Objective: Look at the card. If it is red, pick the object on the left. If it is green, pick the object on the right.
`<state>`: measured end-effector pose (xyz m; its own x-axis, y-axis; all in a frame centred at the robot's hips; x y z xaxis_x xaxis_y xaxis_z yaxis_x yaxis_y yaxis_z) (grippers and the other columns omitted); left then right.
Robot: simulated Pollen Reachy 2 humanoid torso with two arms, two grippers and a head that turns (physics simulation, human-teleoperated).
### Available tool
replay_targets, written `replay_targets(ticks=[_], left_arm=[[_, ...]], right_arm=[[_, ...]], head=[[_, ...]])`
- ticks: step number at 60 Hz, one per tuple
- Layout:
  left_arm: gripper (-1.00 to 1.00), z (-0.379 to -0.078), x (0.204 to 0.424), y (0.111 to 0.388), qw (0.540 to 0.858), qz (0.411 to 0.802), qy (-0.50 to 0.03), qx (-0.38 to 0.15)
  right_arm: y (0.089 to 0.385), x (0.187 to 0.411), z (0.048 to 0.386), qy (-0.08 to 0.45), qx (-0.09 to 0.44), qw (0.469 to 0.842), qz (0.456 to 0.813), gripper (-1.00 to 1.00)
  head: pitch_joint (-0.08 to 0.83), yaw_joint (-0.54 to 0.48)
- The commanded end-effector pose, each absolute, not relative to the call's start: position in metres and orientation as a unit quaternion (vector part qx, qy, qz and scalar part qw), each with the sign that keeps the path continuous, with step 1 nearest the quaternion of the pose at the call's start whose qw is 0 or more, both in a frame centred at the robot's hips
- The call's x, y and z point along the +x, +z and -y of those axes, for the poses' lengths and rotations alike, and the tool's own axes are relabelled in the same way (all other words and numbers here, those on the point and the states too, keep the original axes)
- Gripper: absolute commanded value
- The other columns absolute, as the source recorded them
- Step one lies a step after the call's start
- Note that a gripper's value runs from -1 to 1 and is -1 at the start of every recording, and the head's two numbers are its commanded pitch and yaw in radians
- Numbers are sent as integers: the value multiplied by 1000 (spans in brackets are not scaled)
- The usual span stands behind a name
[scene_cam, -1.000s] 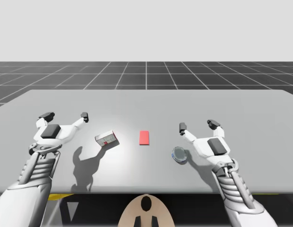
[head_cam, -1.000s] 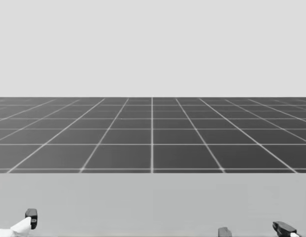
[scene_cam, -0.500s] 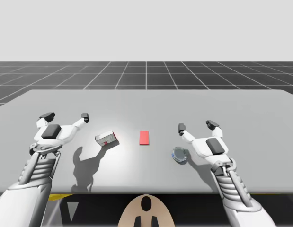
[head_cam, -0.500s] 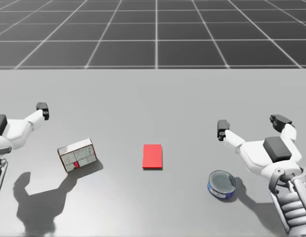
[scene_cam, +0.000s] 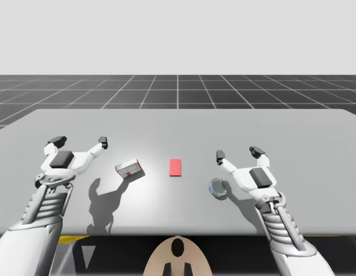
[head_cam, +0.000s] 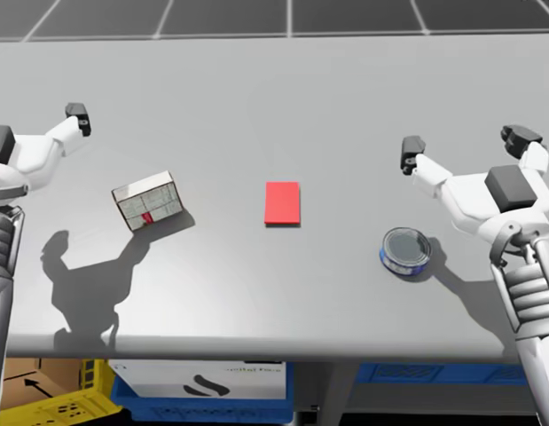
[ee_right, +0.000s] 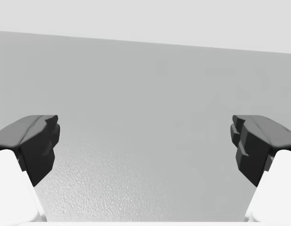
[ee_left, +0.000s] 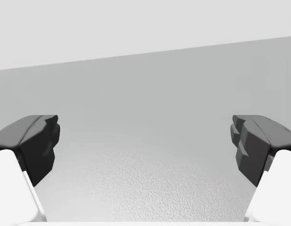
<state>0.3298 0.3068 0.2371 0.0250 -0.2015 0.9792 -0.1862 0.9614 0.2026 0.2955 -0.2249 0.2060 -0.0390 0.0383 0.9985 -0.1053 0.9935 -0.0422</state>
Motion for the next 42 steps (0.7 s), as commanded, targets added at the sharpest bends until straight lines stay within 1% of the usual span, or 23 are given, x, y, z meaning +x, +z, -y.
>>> replay_targets(ticks=[1, 5, 9, 13, 14, 20, 24, 31, 33, 35, 38, 42], left_arm=[[-1000, -307, 329, 238, 702, 699, -5, 139], [-1000, -307, 329, 238, 702, 699, -5, 139], [-1000, -306, 330, 237, 702, 698, -5, 139], [-1000, -306, 330, 237, 703, 698, -6, 139], [-1000, -306, 330, 237, 703, 697, -6, 140], [-1000, -305, 330, 236, 703, 697, -7, 140], [-1000, -305, 330, 236, 703, 697, -7, 140], [-1000, -304, 329, 237, 705, 696, -10, 133], [-1000, -302, 328, 237, 710, 693, -13, 126], [-1000, -299, 325, 240, 718, 688, -12, 102], [-1000, -296, 322, 243, 722, 686, -14, 91], [-1000, -292, 313, 254, 735, 677, -12, 38]], right_arm=[[205, 295, 223, 47, 29, 693, 719, -1000], [206, 295, 222, 48, 29, 693, 719, -1000], [206, 295, 223, 49, 28, 692, 720, -1000], [206, 295, 223, 49, 28, 692, 719, -1000], [206, 295, 223, 49, 29, 693, 719, -1000], [206, 295, 223, 50, 29, 693, 719, -1000], [205, 294, 222, 50, 28, 693, 718, -1000], [205, 294, 221, 49, 28, 693, 719, -1000], [205, 294, 221, 50, 27, 693, 719, -1000], [205, 294, 221, 49, 27, 693, 718, -1000], [204, 294, 220, 50, 26, 694, 718, -1000], [202, 294, 219, 51, 26, 695, 716, -1000]], head=[[694, 36], [690, 60], [686, 106], [685, 160], [684, 191], [684, 270], [679, 305], [672, 336], [670, 340], [671, 341], [672, 340], [674, 335]])
